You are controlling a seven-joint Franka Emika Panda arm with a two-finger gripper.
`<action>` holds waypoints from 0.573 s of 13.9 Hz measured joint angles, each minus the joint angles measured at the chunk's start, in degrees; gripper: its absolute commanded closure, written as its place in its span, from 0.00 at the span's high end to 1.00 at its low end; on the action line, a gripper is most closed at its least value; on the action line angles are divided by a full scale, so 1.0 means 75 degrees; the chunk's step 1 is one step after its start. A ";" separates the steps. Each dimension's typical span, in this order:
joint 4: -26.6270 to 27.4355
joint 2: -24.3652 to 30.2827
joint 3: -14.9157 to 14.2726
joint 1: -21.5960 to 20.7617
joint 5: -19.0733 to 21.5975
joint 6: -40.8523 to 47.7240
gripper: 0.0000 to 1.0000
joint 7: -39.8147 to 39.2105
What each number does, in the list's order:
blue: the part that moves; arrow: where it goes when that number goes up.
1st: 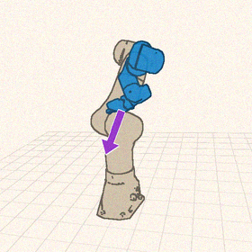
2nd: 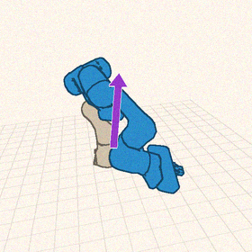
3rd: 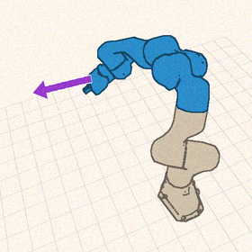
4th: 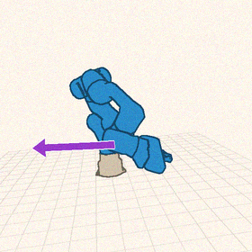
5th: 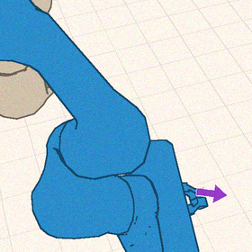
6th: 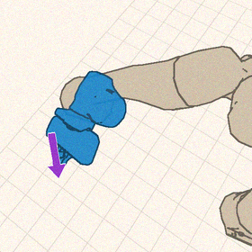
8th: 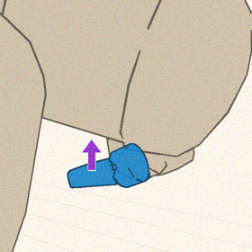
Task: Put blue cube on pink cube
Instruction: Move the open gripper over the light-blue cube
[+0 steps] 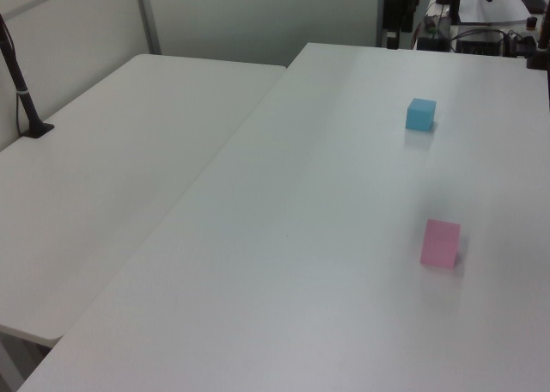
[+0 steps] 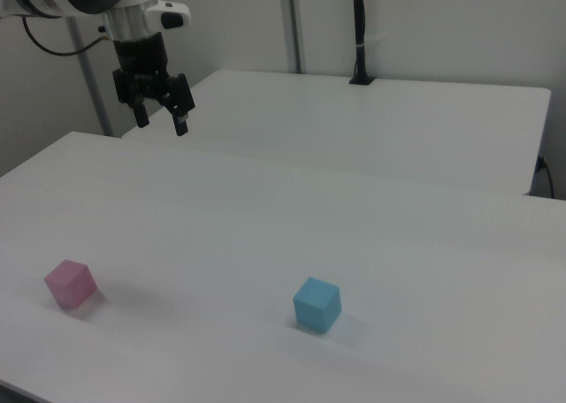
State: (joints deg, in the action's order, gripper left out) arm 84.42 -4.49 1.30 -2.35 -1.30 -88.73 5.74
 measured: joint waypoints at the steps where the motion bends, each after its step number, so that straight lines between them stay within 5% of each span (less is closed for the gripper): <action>1: 0.0000 0.0000 0.0000 0.0000 0.0000 0.0000 1.00 0.0000; 8: -0.0001 0.0001 -0.0049 0.0009 0.0000 0.0000 1.00 0.0000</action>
State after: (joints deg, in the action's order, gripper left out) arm 84.42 -4.48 0.93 -2.28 -1.30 -88.73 5.74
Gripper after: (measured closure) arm 0.000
